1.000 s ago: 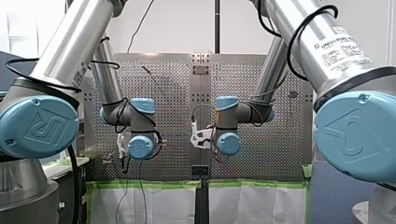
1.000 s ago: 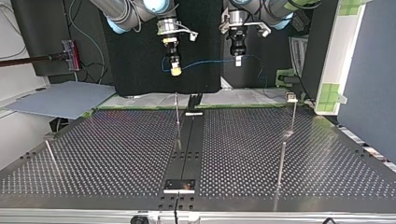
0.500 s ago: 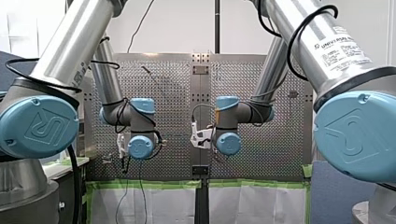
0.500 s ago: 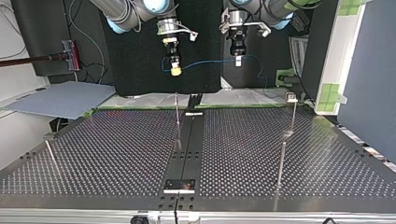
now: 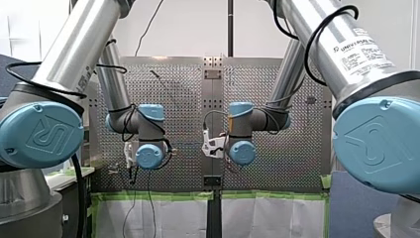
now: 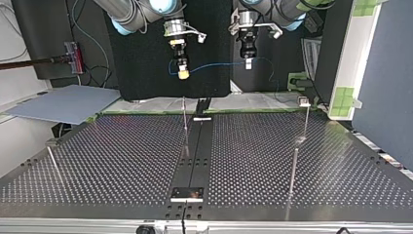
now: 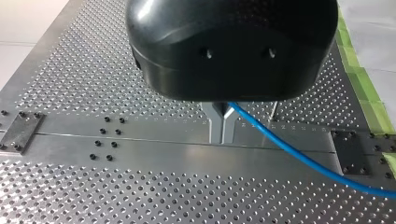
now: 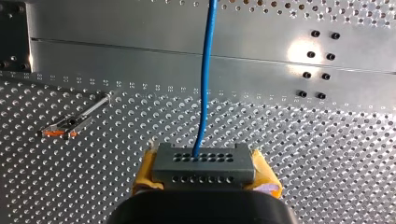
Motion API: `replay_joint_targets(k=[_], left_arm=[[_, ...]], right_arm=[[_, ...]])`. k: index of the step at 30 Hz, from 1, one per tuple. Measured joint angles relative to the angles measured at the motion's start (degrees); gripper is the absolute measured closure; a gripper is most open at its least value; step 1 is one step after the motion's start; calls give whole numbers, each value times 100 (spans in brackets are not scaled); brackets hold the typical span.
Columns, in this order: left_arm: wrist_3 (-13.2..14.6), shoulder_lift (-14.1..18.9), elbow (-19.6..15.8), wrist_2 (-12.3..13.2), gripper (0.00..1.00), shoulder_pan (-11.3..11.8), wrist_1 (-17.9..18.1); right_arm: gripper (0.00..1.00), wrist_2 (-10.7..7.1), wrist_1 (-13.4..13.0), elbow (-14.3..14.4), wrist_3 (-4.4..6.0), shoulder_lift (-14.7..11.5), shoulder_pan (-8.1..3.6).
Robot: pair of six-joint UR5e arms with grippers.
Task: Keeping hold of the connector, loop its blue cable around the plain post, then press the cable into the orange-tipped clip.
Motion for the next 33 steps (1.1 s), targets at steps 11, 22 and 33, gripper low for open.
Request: replay_joint_targets(k=[11, 22, 33], left_arm=[[7, -169, -101, 135, 100, 1, -51], [9, -528, -131, 193, 100, 0, -62], [65, -480, -190, 244, 100, 56, -120]], right_arm=[[100, 0, 7, 0, 0, -6, 0], [100, 0, 8, 0, 0, -8, 0], [100, 17, 25, -17, 16, 6, 16]])
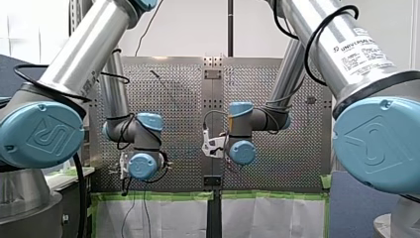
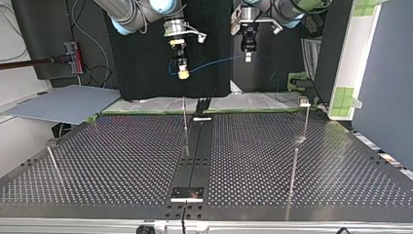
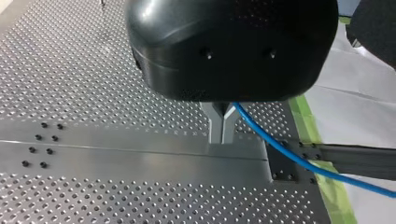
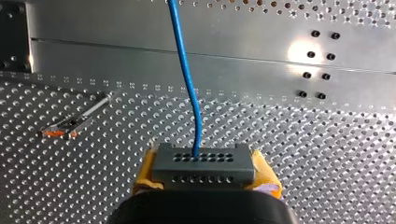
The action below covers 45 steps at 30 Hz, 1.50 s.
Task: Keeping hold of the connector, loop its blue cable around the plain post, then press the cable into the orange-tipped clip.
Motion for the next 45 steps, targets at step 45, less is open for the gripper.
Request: replay_joint_targets(k=[45], left_arm=[[553, 2360, 332, -456, 100, 507, -1461]], right_arm=[[100, 74, 1796, -1105, 477, -18, 436]])
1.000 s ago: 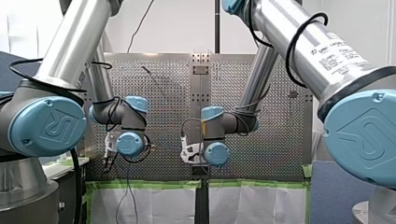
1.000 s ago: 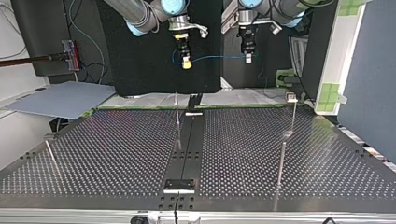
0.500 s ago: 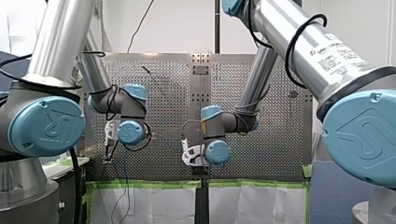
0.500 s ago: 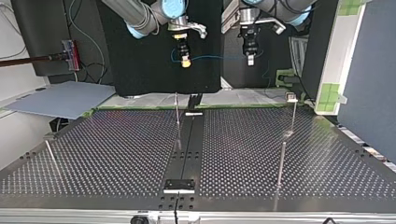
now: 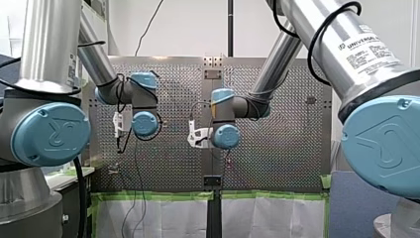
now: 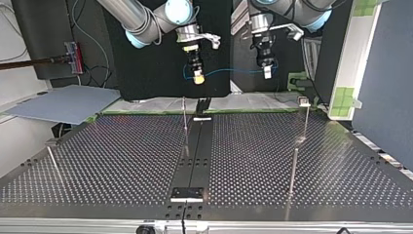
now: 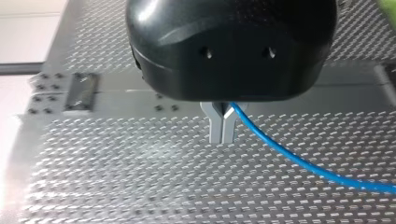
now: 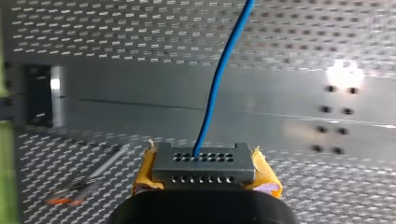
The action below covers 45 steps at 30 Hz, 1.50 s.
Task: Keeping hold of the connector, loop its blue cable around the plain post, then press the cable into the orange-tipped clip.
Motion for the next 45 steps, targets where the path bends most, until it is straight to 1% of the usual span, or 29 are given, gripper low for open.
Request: replay_joint_targets(k=[4, 10, 15, 19, 21, 26, 31, 35, 39, 45], left_arm=[[-65, 235, 169, -52, 100, 10, -232], [-288, 579, 387, -192, 100, 48, -576], [-414, 867, 444, -429, 100, 59, -873], [-533, 956, 503, -602, 100, 62, -1064], [-614, 967, 566, -650, 100, 66, -1165], [-726, 984, 797, -675, 100, 69, -1427], [-841, 1088, 1075, -673, 100, 85, -1706], [-973, 1121, 1326, -677, 100, 116, -1958], [-1008, 1127, 1516, -713, 100, 164, -2148], [-1011, 1130, 1836, -728, 100, 256, -2467]], right_arm=[[100, -28, 208, -201, 15, -212, -16], [100, -116, 530, -522, 47, -534, -75], [100, -194, 806, -796, 52, -810, -140], [100, -270, 1023, -999, 59, -1067, -198], [100, -302, 1084, -1074, 60, -1181, -219], [100, -394, 1182, -1273, 60, -1472, -273], [100, -549, 1290, -1500, 67, -1720, -328], [100, -684, 1363, -1646, 69, -1770, -375], [100, -782, 1379, -1731, 84, -1777, -425], [100, -899, 1365, -1773, 197, -1752, -513]])
